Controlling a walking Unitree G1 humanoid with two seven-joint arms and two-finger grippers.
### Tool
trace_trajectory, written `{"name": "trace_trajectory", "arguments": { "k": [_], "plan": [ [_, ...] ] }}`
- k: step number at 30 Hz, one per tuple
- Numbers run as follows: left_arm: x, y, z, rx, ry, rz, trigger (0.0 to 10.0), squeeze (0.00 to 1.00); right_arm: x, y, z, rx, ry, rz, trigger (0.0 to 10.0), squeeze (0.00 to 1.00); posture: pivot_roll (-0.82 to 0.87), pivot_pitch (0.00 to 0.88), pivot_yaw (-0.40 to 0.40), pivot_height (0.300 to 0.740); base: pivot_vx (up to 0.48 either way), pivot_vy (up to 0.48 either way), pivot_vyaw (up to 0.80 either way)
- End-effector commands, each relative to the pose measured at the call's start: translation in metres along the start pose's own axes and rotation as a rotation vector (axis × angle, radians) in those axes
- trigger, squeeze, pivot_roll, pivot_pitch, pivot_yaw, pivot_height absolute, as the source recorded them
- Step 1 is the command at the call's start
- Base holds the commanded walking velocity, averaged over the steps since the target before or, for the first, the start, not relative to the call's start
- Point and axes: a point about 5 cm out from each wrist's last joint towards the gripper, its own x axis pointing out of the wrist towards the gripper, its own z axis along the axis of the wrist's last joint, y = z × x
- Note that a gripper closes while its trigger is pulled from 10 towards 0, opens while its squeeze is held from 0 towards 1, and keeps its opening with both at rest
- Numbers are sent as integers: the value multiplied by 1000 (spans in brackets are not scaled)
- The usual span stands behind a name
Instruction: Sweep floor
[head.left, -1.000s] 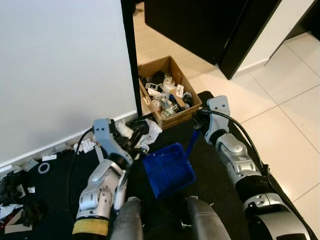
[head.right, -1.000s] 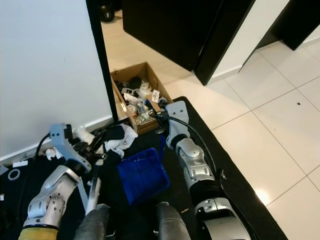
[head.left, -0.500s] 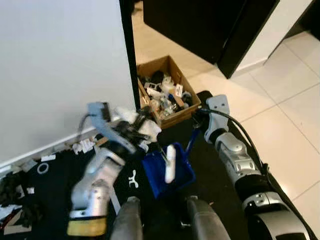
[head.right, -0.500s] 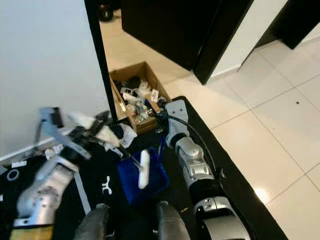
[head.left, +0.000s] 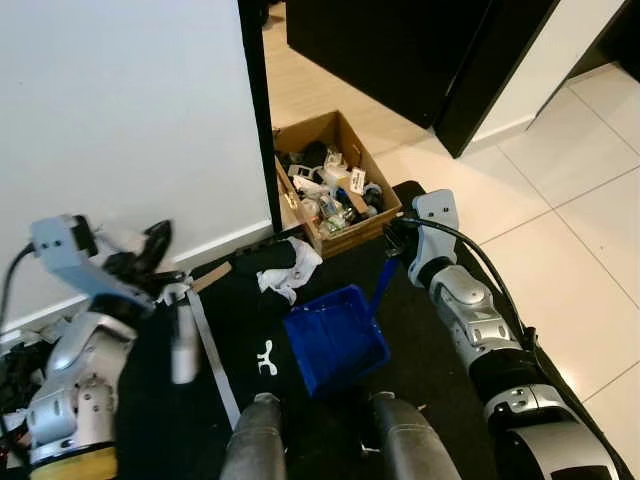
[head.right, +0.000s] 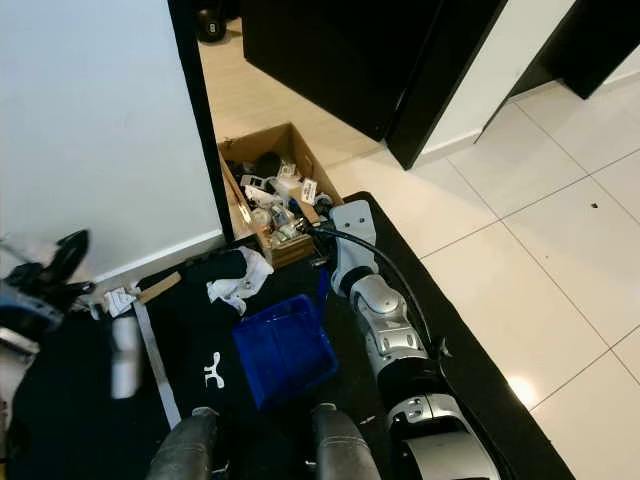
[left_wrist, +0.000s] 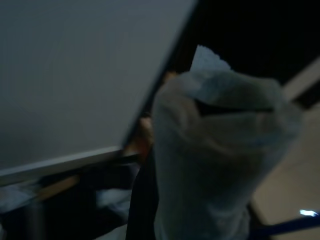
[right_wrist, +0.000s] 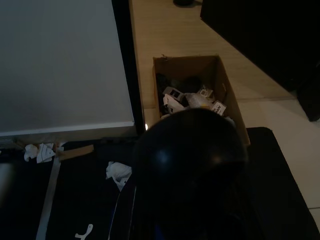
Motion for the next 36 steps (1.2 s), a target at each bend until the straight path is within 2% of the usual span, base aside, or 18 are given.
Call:
{"name": "trace_trajectory", "arguments": {
  "k": [1, 4, 5, 6, 8, 10, 13, 16, 18, 19, 20, 21, 23, 24, 27, 28, 30, 36],
  "plan": [
    [-3, 9, -10, 38, 47, 45, 10000, 0, -8, 13, -36, 96, 146, 39, 10000, 0, 9, 256, -33, 740, 0, 0, 0],
    [0, 9, -35, -31, 98, 58, 10000, 0, -8, 13, -36, 95, 147, 39, 10000, 0, -4, 260, -37, 740, 0, 0, 0],
    [0, 9, -35, -31, 98, 58, 10000, 0, -8, 13, -36, 95, 147, 39, 10000, 0, -4, 260, -37, 740, 0, 0, 0],
    [1, 5, -55, -89, 152, 56, 10000, 0, -8, 13, -35, 94, 143, 40, 10000, 0, -20, 264, -40, 740, 0, 0, 0],
    [2, 4, -60, -101, 166, 53, 10000, 0, -8, 13, -34, 94, 142, 40, 10000, 0, -24, 265, -40, 740, 0, 0, 0],
    [1, -1, -71, -180, 175, 59, 10000, 0, -8, 12, -32, 92, 137, 40, 10000, 0, -36, 271, -41, 740, 0, 0, 0],
    [2, -5, -78, -218, 174, 58, 10000, 0, -8, 11, -30, 92, 133, 39, 10000, 0, -43, 277, -44, 740, 0, 0, 0],
    [4, -17, -89, -299, 168, 44, 10000, 0, -9, 10, -29, 92, 127, 38, 10000, 0, -46, 285, -48, 740, 0, 0, 0],
    [6, -37, -97, -396, 163, -14, 10000, 0, -10, 9, -30, 90, 130, 40, 10000, 0, -45, 285, -51, 740, 0, 0, 0],
    [6, -37, -97, -396, 163, -14, 10000, 0, -10, 9, -30, 90, 130, 40, 10000, 0, -45, 285, -51, 740, 0, 0, 0],
    [8, -51, -99, -433, 162, -67, 10000, 0, -10, 9, -31, 89, 132, 41, 10000, 0, -47, 285, -51, 740, 0, 0, 0],
    [8, -51, -99, -433, 162, -67, 10000, 0, -10, 9, -31, 89, 132, 41, 10000, 0, -47, 285, -51, 740, 0, 0, 0],
    [9, -88, -97, -494, 160, -206, 10000, 0, -11, 10, -30, 88, 132, 43, 10000, 0, -45, 286, -51, 740, 0, 0, 0],
    [9, -88, -97, -494, 160, -206, 10000, 0, -11, 10, -30, 88, 132, 43, 10000, 0, -45, 286, -51, 740, 0, 0, 0],
    [10, -126, -87, -543, 139, -337, 10000, 0, -10, 10, -29, 89, 132, 43, 10000, 0, -39, 286, -52, 740, 0, 0, 0],
    [10, -126, -87, -543, 139, -337, 10000, 0, -10, 10, -29, 89, 132, 43, 10000, 0, -39, 286, -52, 740, 0, 0, 0],
    [12, -146, -78, -572, 117, -406, 10000, 0, -9, 10, -28, 90, 131, 45, 10000, 0, -36, 284, -52, 740, 0, 0, 0],
    [13, -165, -66, -578, 107, -492, 10000, 0, -9, 12, -28, 92, 130, 49, 10000, 0, -35, 285, -50, 740, 0, 0, 0]
  ]
}}
